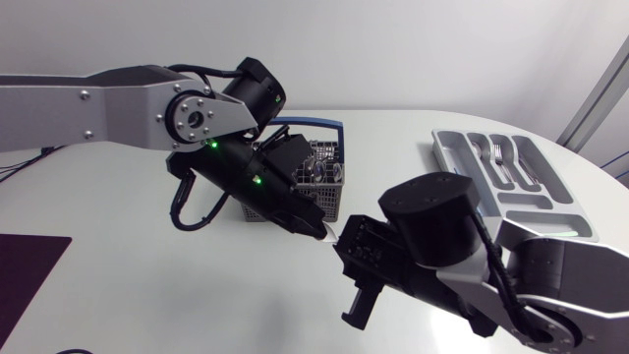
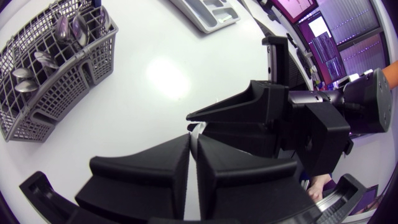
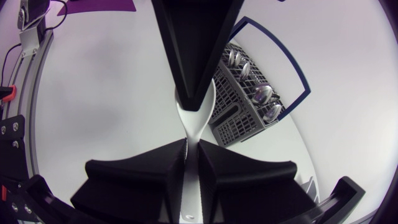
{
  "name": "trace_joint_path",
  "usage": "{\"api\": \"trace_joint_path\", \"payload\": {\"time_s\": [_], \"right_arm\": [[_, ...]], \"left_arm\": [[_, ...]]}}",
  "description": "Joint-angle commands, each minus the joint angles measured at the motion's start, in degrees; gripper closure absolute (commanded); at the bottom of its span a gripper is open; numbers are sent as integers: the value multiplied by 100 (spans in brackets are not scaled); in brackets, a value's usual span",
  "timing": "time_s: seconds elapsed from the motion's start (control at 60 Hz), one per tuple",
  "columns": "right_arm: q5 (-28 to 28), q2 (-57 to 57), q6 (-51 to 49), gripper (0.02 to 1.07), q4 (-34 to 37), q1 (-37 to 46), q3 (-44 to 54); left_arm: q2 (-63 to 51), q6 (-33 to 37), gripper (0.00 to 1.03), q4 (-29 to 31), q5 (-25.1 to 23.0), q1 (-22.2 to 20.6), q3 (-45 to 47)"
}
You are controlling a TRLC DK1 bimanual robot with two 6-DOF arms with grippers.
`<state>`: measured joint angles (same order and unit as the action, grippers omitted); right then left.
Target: Unload the cutlery basket into the drawer organizer.
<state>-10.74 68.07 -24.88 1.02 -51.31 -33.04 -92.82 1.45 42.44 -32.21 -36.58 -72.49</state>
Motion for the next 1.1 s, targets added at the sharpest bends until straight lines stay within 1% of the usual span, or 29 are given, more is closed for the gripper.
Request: {"api": "trace_joint_path", "payload": {"time_s": [0.0, 0.067, 0.083, 0.133, 0.233, 0.3, 0.383, 0.517, 0.55, 0.583, 0.667, 0.7, 0.783, 0.95, 1.083], "right_arm": [[-60, 110, -69, 101, 4, 7, -27], [-42, 101, -69, 101, 57, 7, -27], [-16, 92, -69, 101, 92, 7, -27], [11, 74, -60, 101, 127, 7, -27], [90, 31, -60, 101, 259, 7, -10], [178, -13, -69, 101, 338, 24, 25], [336, -75, -78, 101, 443, 77, 61], [652, -295, -236, 101, 742, 394, 87], [749, -347, -307, 101, 812, 499, 96], [863, -435, -394, 101, 918, 675, 104], [1136, -602, -640, 101, 1094, 1044, 140], [1232, -646, -772, 101, 1173, 1237, 166], [1505, -752, -1106, 101, 1366, 1712, 192], [2199, -787, -1968, 101, 1647, 3013, 201], [2674, -646, -2715, 101, 1823, 3980, 192]], "left_arm": [[-17, -128, 80, 133, -233, 45, -169], [27, -128, 63, 133, -286, 72, -231], [44, -128, 57, 133, -295, 89, -266], [71, -128, 44, 133, -304, 133, -345], [106, -137, 29, 133, -304, 221, -538], [132, -137, 24, 133, -304, 335, -714], [167, -207, 21, 98, -304, 520, -934], [229, -137, 21, 72, -242, 793, -1153], [229, -84, 21, 54, -128, 845, -1162], [238, 48, 21, 10, 144, 889, -1162], [229, 364, 21, 2, 514, 1012, -1145], [211, 523, 20, 2, 716, 1047, -1118], [220, 883, 20, -34, 944, 1153, -1022], [229, 1437, 20, -236, 988, 1531, -837], [202, 1736, 20, -438, 988, 1812, -749]]}}
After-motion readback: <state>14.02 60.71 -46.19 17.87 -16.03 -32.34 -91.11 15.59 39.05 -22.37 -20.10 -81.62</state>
